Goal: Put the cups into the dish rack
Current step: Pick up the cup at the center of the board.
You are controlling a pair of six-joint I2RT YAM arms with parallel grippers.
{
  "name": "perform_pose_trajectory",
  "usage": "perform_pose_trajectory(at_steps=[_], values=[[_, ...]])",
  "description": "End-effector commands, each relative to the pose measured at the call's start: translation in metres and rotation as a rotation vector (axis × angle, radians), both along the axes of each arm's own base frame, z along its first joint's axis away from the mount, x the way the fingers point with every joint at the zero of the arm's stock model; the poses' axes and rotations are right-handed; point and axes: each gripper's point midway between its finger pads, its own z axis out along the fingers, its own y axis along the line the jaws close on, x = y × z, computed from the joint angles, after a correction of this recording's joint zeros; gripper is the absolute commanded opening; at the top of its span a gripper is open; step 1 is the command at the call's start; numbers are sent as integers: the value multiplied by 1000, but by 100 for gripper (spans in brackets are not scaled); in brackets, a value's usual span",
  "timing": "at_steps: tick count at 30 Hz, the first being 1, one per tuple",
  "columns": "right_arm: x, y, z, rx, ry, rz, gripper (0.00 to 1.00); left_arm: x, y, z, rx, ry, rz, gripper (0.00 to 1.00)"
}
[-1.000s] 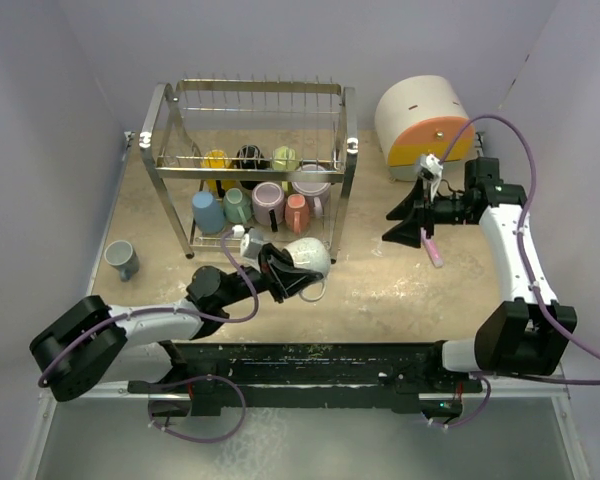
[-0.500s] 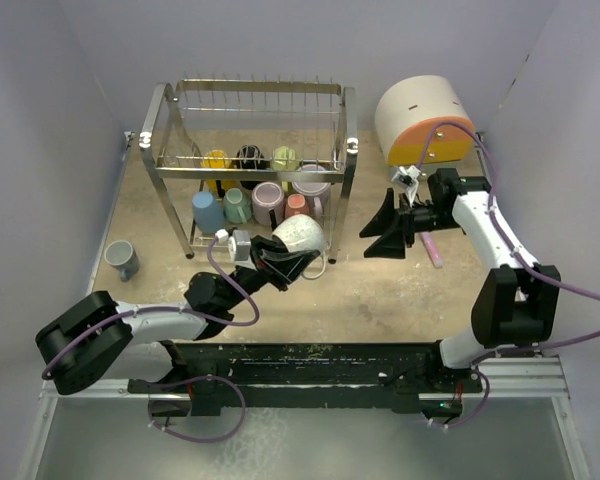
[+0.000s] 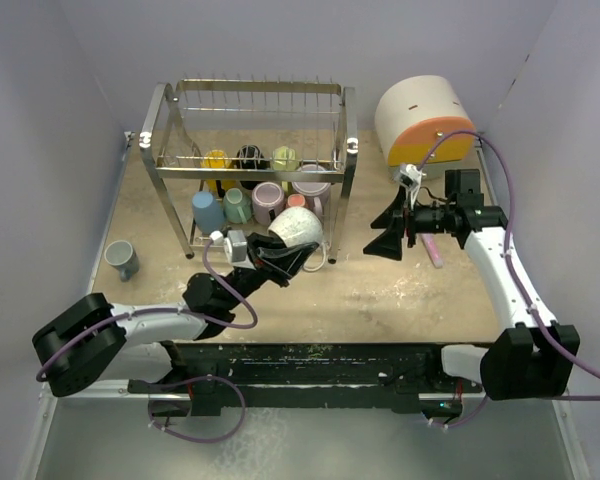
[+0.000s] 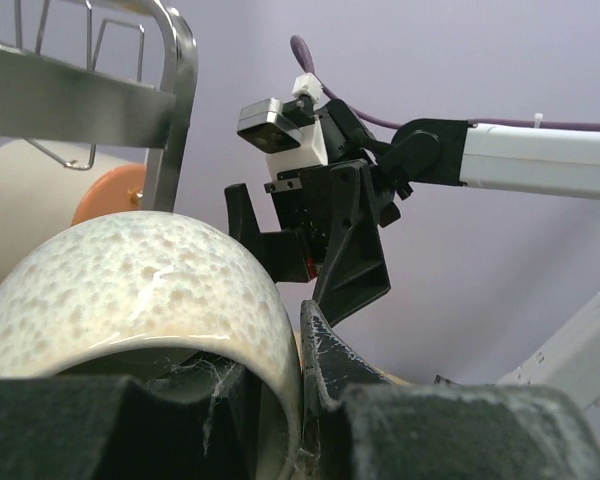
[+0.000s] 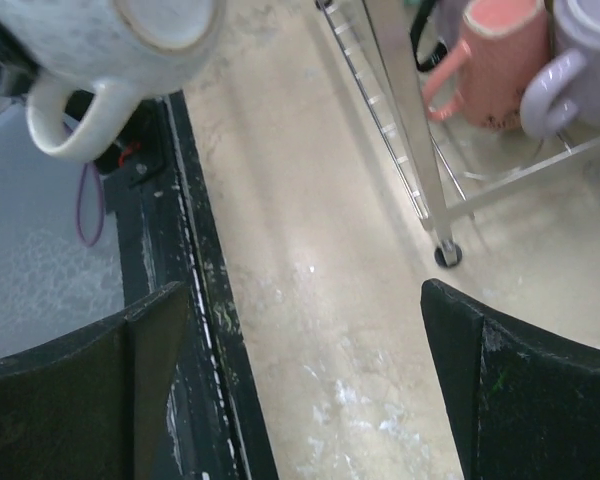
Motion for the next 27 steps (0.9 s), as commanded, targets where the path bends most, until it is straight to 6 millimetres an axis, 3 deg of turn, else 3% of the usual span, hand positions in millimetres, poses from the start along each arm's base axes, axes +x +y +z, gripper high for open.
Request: perform_pose_trajectory(at_steps=[1, 6, 11, 15, 20, 27], values=[[-4, 15, 34, 114, -1, 69, 100, -23, 37, 89, -247, -215, 43, 0], [-17, 15, 61, 104, -27, 104, 99, -38, 47, 112, -300, -261, 18, 0], [-39, 22, 106, 149, -118, 132, 98, -57, 53, 140, -355, -329, -25, 0], [-49, 29, 145, 193, -190, 58, 100, -69, 51, 164, -380, -397, -63, 0], [-79, 43, 186, 304, -200, 136, 100, -77, 46, 194, -389, -495, -66, 0], [-108, 61, 211, 363, -196, 203, 96, -76, 34, 222, -387, -607, -33, 0]])
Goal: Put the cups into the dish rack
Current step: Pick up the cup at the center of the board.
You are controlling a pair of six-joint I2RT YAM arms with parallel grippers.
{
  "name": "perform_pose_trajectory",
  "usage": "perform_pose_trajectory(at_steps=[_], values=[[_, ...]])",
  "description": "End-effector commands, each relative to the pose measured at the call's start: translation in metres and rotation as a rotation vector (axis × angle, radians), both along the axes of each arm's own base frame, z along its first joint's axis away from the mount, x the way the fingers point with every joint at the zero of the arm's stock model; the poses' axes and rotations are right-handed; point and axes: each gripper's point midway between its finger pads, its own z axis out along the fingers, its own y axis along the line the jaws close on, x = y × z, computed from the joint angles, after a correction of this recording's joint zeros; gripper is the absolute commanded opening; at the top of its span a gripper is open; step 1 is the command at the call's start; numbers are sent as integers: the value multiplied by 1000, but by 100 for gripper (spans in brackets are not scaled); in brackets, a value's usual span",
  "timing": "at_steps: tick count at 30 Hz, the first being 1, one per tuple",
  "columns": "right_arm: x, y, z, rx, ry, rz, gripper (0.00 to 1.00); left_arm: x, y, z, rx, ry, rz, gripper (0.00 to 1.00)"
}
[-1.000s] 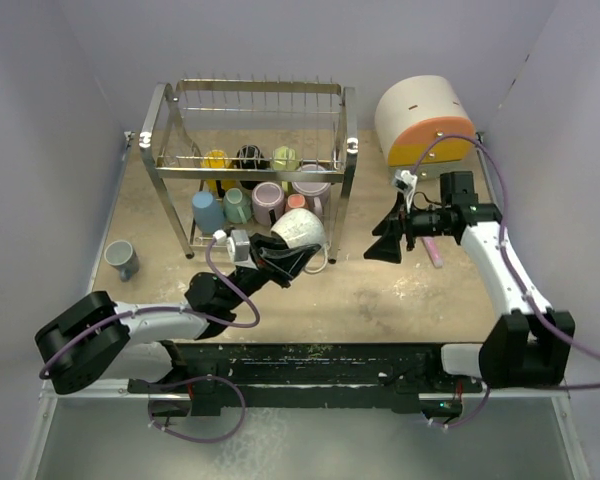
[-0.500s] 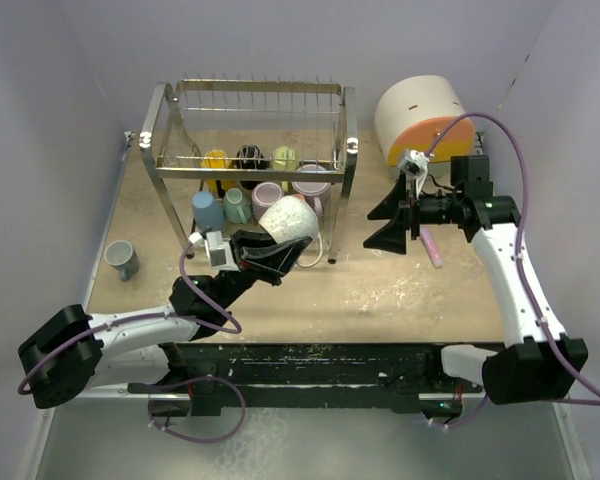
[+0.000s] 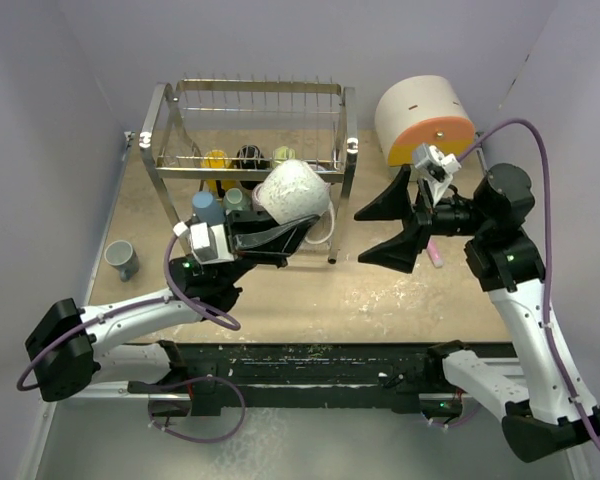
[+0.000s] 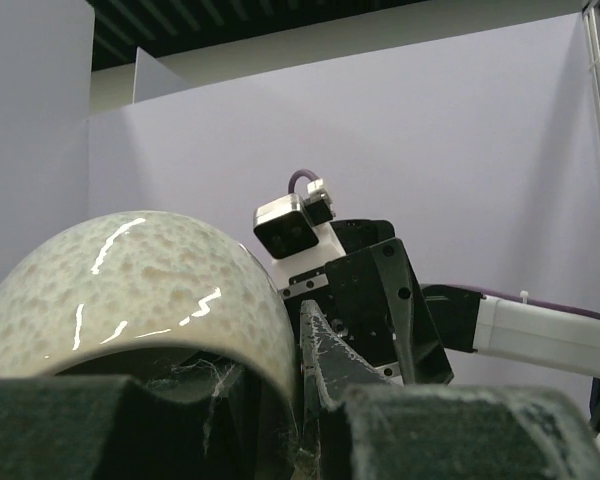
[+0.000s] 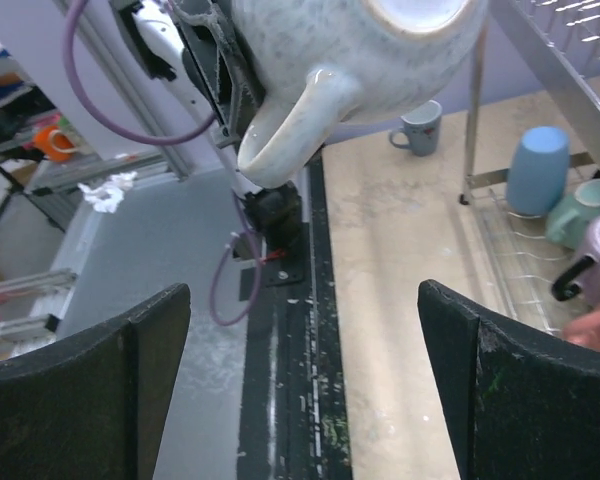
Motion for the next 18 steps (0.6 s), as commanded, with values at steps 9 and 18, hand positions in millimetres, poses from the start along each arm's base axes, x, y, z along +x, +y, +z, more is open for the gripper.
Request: perform_pose_trajectory(at_steps=[9, 18], values=[[-4, 27, 41, 98, 104, 11, 82, -21, 0, 67, -129, -259, 20, 0], [0, 36, 53, 125, 190, 6, 71, -19, -7, 66, -107, -271, 31, 0]])
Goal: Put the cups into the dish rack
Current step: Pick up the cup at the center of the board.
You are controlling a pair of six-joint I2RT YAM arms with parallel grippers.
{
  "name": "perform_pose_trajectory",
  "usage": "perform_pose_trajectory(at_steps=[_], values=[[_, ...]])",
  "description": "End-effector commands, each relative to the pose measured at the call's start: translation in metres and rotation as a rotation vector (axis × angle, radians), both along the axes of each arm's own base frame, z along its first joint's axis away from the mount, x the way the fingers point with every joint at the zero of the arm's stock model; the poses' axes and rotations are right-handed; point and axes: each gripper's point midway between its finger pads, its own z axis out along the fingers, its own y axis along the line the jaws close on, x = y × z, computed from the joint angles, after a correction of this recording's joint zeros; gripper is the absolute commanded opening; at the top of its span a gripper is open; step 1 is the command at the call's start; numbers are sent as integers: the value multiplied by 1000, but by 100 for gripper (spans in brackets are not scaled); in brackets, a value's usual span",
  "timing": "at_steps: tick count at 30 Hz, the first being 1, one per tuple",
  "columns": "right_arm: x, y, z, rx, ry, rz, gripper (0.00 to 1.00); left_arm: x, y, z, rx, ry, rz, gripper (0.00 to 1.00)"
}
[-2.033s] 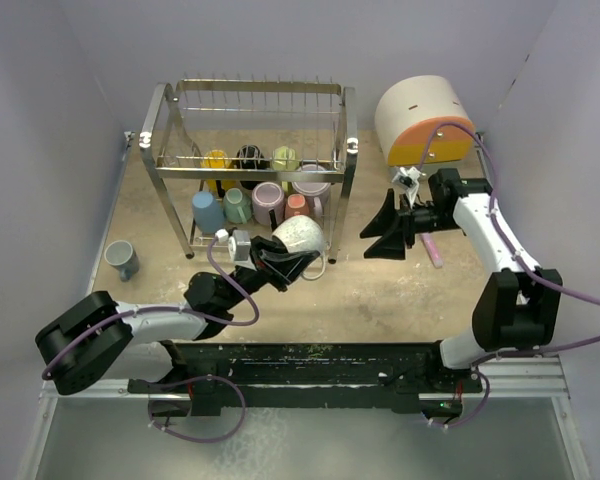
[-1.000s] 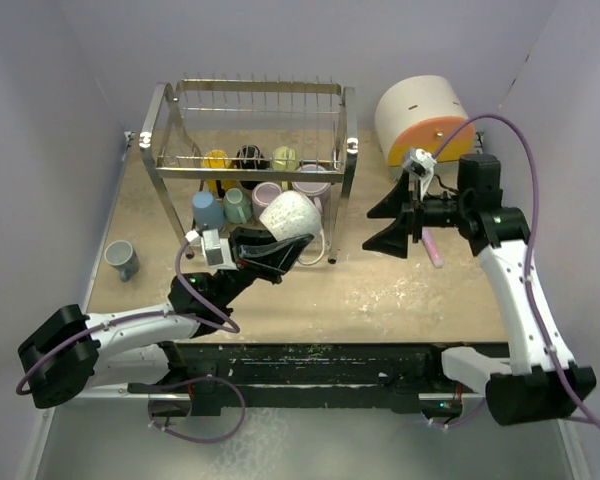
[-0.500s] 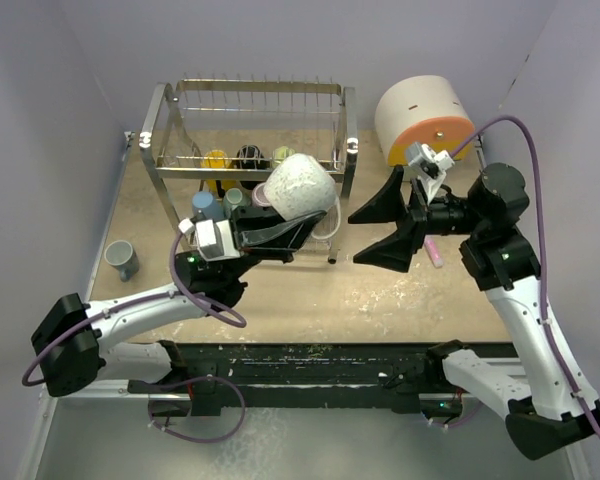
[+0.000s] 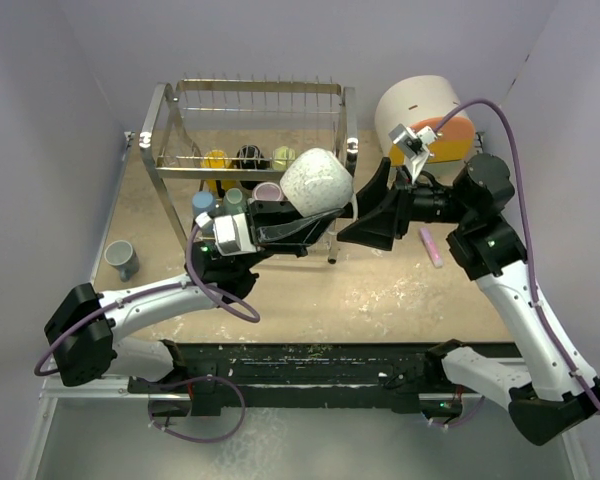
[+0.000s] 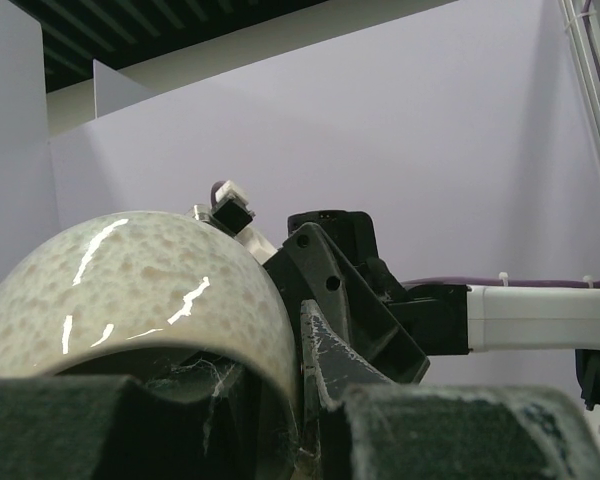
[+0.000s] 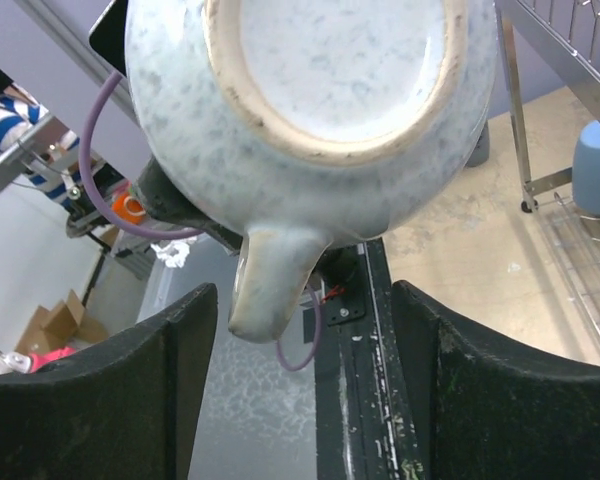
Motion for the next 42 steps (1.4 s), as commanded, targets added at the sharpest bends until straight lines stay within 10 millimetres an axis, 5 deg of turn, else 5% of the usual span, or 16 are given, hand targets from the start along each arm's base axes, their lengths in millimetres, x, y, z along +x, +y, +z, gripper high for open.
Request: perform_pose_trajectory(at_steps=[1, 12, 15, 18, 20, 27, 42], values=[[-3, 2, 30, 55, -21, -18, 69, -22, 27, 45, -143, -136, 25, 0], [11, 12, 16, -4, 50, -33, 45, -24, 12, 35, -58, -174, 14, 0], [12, 13, 16, -6, 53, -26, 29, -26, 10, 34, -43, -179, 10, 0], [10, 14, 18, 3, 59, 1, 0, -25, 9, 32, -34, -179, 9, 0], [9, 14, 18, 3, 62, 12, 0, -24, 11, 32, -41, -164, 13, 5], [1, 13, 28, 32, 32, 44, 0, -7, 29, 35, -94, 48, 0, 50], [4, 14, 36, 28, -42, 60, 0, 18, 46, 14, -49, 395, 5, 85]])
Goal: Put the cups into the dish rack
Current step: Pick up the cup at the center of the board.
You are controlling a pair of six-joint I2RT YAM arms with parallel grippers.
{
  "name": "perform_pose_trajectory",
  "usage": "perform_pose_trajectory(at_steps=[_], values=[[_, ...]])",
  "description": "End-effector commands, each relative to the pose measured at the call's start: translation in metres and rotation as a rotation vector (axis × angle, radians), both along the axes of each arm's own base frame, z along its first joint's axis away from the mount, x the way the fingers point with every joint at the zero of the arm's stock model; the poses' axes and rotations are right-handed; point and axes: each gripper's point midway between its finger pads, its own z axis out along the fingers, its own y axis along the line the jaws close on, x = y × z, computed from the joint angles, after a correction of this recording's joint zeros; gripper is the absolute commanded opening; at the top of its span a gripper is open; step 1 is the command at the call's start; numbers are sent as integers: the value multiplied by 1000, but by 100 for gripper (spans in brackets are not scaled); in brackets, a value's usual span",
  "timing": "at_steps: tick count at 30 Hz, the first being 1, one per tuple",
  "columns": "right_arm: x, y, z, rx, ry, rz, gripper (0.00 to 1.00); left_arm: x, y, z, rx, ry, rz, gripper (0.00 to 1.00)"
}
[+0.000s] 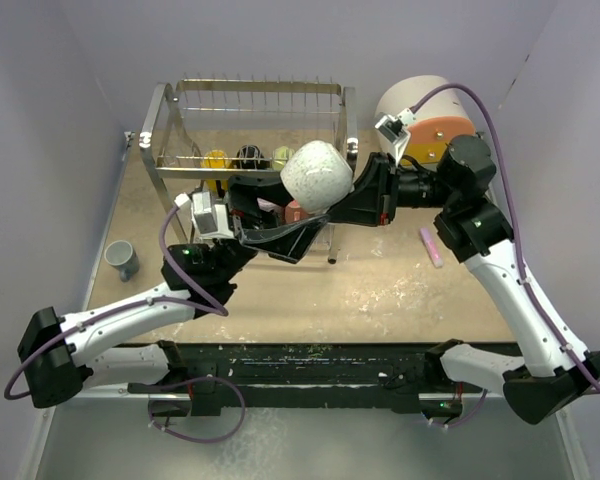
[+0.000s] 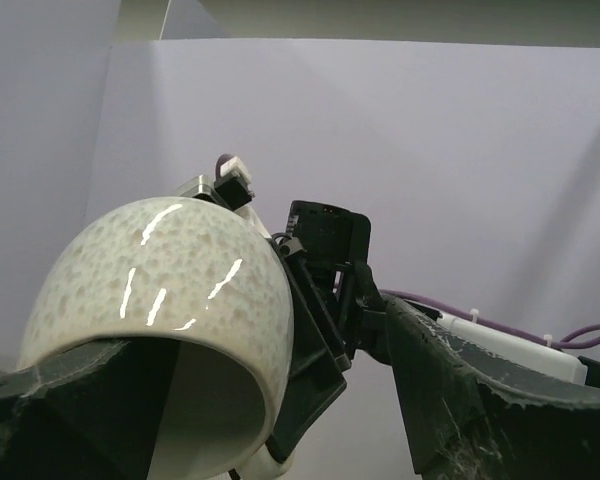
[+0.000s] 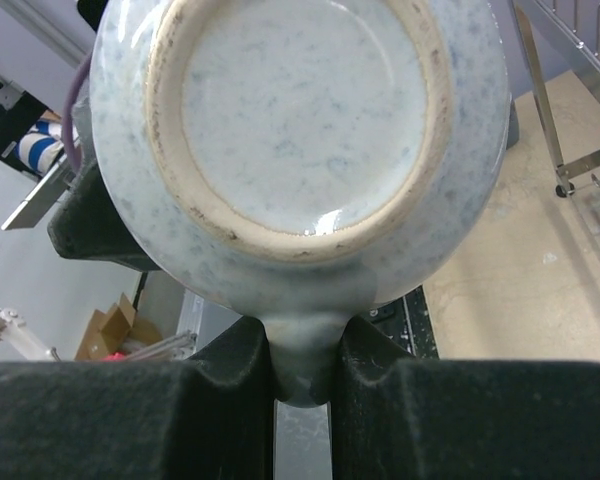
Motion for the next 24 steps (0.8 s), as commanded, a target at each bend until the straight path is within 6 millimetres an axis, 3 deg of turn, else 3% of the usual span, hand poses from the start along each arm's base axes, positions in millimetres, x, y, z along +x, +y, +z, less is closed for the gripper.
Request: perform_pose_trajectory(at_steps=[1, 14, 18, 24], values=[[-7, -4, 31, 35, -182, 21, 0, 6, 22, 4, -2, 115, 47, 86], [41, -9, 65, -30, -389, -154, 0, -5, 47, -35, 218, 213, 109, 88], [76, -12, 79, -68, -450, -302, 0, -6, 52, -51, 296, 249, 126, 88], [133, -17, 97, -123, -549, -499, 0, -6, 59, -96, 447, 354, 151, 91]])
